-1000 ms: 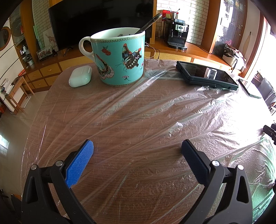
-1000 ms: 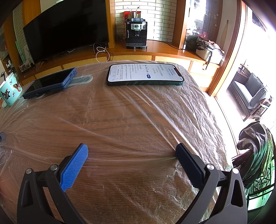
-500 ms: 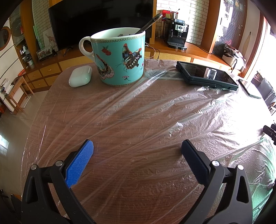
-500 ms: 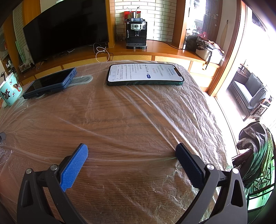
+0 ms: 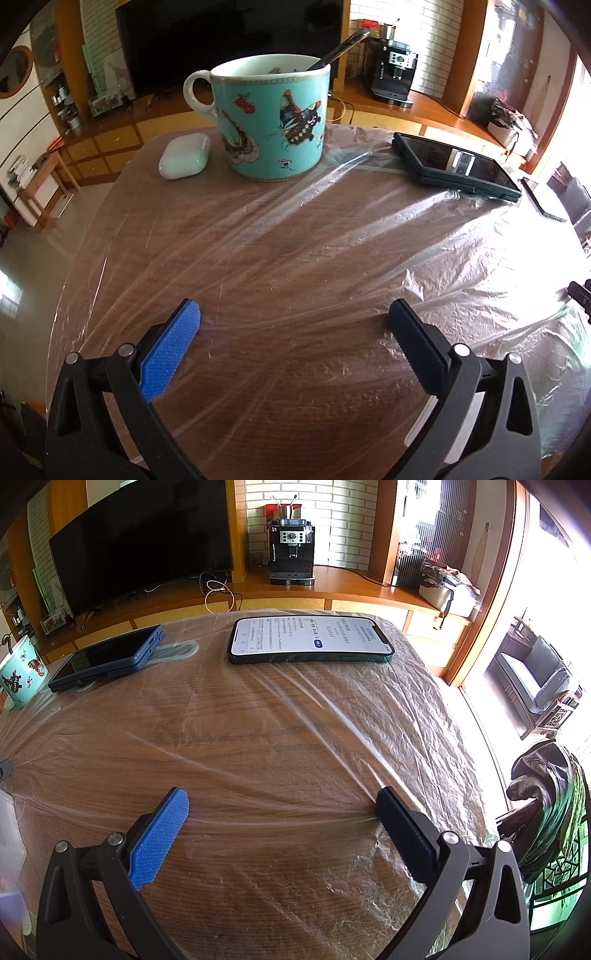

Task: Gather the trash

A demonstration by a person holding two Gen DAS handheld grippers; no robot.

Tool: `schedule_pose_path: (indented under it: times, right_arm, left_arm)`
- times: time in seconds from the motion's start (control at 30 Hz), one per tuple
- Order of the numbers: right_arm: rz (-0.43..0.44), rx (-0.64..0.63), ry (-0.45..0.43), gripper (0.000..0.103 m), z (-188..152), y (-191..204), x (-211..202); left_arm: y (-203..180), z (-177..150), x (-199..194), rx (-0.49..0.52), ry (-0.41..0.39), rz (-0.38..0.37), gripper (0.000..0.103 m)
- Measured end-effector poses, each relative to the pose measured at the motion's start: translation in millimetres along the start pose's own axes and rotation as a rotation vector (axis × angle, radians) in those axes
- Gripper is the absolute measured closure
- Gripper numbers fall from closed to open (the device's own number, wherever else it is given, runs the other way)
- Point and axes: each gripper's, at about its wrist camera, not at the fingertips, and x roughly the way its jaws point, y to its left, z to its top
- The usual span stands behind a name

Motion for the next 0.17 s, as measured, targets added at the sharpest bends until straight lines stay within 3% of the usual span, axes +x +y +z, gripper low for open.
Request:
schedule_pose_path:
  times: [0.17]
  right_arm:
    - [0.0, 0.0, 0.0, 0.004, 0.0, 0.1, 0.0]
  left_arm:
    - [1.1, -3.1, -1.1, 0.012, -0.01, -0.01, 0.001]
